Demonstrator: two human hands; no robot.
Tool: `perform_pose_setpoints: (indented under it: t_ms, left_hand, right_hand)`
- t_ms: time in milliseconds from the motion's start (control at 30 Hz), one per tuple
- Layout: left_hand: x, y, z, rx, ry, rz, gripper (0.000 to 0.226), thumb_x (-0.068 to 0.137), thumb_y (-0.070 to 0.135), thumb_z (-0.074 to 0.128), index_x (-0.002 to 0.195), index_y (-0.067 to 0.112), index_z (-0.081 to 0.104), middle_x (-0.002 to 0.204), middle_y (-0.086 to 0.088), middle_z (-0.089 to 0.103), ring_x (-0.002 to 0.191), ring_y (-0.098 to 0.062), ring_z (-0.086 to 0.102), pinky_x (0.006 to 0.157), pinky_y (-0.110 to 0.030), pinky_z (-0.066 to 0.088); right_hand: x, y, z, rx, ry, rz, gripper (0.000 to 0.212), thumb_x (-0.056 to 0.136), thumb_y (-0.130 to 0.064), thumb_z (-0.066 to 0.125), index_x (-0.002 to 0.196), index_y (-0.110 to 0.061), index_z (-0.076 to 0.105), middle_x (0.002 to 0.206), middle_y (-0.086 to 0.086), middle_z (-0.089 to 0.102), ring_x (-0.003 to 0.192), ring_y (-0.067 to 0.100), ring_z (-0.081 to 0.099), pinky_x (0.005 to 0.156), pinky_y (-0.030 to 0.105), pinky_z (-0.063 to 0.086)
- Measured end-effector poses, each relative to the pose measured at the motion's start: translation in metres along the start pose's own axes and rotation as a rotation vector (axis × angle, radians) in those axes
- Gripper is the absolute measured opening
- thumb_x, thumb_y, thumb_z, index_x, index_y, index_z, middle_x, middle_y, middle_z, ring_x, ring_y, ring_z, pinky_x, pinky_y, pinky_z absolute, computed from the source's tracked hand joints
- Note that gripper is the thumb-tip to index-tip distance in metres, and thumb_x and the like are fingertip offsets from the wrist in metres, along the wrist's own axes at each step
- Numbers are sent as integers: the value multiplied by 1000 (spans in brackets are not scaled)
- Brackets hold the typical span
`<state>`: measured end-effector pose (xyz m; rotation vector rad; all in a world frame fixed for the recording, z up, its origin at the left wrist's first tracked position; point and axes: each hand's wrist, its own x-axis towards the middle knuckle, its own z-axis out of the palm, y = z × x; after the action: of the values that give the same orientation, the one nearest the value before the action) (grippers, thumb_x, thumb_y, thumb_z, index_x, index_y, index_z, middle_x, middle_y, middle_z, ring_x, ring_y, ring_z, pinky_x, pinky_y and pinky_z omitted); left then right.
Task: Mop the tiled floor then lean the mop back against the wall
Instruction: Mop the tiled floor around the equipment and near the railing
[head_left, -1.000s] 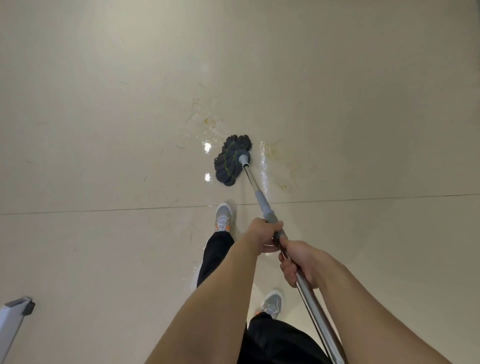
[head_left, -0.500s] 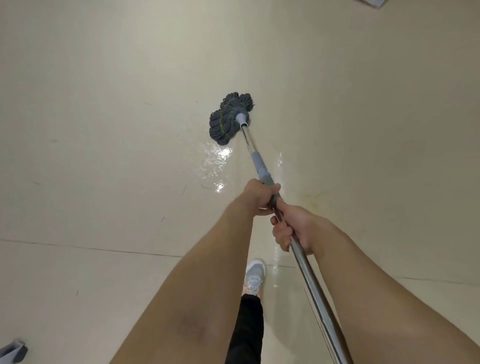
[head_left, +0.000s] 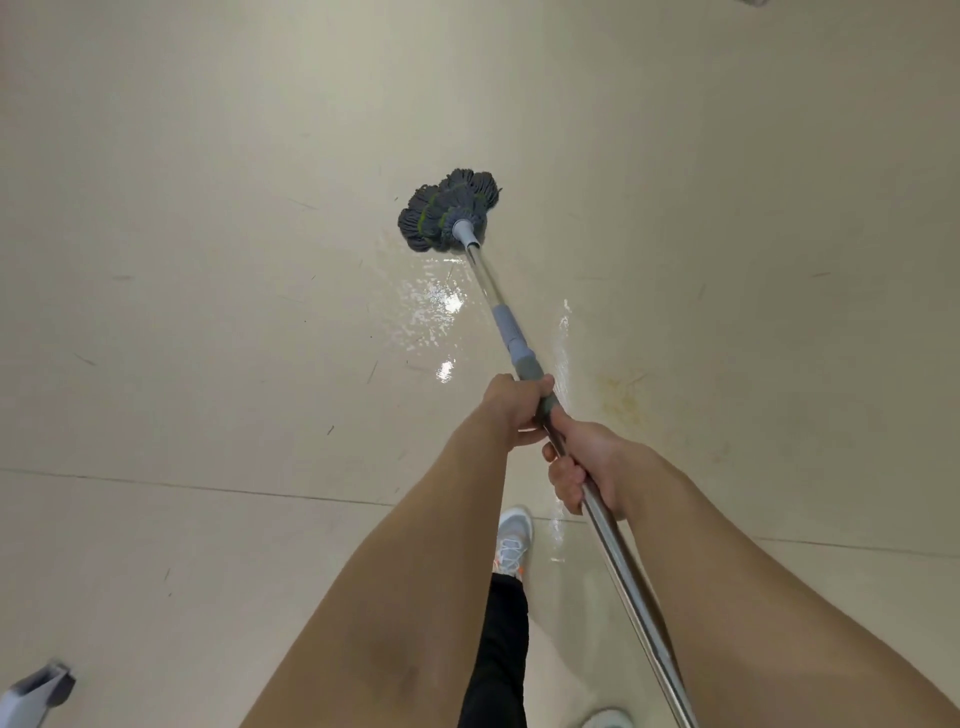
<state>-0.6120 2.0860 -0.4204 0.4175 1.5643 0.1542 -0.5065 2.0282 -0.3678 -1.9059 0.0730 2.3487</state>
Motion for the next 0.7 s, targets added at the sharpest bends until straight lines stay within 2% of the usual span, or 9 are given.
perform_pose_setpoints:
  t_ms: [100,200,300,400,500,600,700]
  left_hand:
    - [-34,-38,21,-40,15,-17,42,86,21,72,119,1,55,107,-16,69,74,-25,69,49,-30,57]
    - [-78,-89,43,-120,-5,5,33,82,7,72,110,-4,59,93,-17,65,76,-30,66,56,-36,60]
    - [-129,-154,75,-206,-71,-3,24,82,-5,68,104,-7,57,92,-21,60,81,-37,64,65,-43,61]
    - [-186,-217,119,-127,-114,-11,28,83,-5,64,109,-6,53,96,-24,61,85,-40,66,78,-53,59]
    - [-237,-286,165,-48,-143,-26,20,87,-5,60,105,-4,49,97,-23,61,88,-38,66,88,-58,56]
    - [-278,-359,198,-10,-213,-98,20,88,-3,60,105,-2,49,93,-21,61,89,-38,66,90,-58,55]
    - [-307,-419,219,145,-253,-161,19,89,-3,61,103,-3,49,94,-23,62,87,-37,67,88,-57,56]
  right_hand:
    - [-28,43,-18,21,-17,40,60,97,-65,40,68,-13,42,45,-3,28,27,9,25,28,15,26]
    - [-62,107,-33,32,-43,67,59,97,-65,40,69,-14,42,47,-5,28,28,7,23,29,14,24]
    - [-96,190,-58,30,-42,81,59,96,-67,37,67,-15,41,47,-6,28,28,7,23,30,13,24]
    - [-130,277,-93,13,-5,103,58,96,-65,37,67,-16,40,46,-6,30,29,7,23,31,13,23]
    - [-165,363,-127,-16,40,103,57,95,-66,37,68,-16,40,45,-5,32,30,7,24,33,13,23]
    - [-192,448,-150,3,75,115,58,95,-66,37,68,-15,39,46,-4,31,29,8,24,33,15,23]
    - [-211,527,-163,118,74,179,58,94,-66,42,67,-15,41,48,-4,32,30,8,26,33,15,25]
